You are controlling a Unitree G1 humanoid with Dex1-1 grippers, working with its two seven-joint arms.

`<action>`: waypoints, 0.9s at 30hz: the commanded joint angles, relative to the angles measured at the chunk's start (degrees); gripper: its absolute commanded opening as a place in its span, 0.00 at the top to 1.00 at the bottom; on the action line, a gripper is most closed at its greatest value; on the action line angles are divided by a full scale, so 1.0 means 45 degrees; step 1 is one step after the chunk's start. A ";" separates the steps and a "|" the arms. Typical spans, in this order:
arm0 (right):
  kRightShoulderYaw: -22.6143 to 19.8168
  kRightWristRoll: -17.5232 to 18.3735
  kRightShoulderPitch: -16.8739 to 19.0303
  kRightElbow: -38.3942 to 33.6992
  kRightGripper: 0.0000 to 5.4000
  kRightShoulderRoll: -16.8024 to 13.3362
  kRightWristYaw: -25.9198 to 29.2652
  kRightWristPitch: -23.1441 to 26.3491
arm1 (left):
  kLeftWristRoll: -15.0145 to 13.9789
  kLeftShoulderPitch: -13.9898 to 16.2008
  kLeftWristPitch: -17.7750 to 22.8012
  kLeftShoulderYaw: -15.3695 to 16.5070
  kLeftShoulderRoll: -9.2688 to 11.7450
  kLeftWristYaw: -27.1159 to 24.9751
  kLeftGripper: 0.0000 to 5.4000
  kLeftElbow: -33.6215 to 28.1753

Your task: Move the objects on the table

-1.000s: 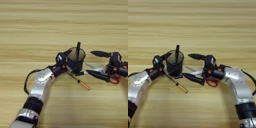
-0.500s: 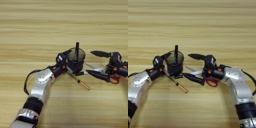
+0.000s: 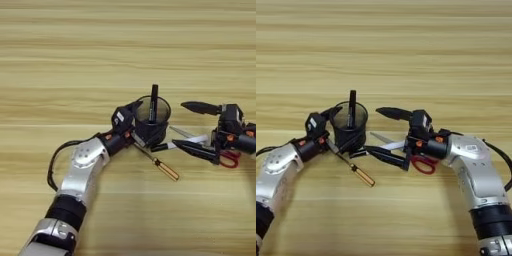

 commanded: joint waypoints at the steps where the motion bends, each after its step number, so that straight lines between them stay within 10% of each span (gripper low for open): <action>1: -0.0042 0.0037 -0.0225 -0.0114 0.00 -0.0083 -0.0077 0.0041 | -0.0128 0.0575 0.0351 0.0048 0.0204 -0.0018 0.00 -0.0793; 14: -0.0037 -0.0079 0.0006 -0.0005 0.00 -0.0162 -0.0034 -0.0086 | -0.0571 0.2612 0.1066 -0.0278 0.0905 -0.0702 0.00 -0.3243; 27: 0.0030 -0.0275 0.0609 -0.0034 0.00 -0.0363 0.0050 -0.0266 | -0.1002 0.2896 0.1221 0.0129 0.1025 -0.0440 0.00 -0.3989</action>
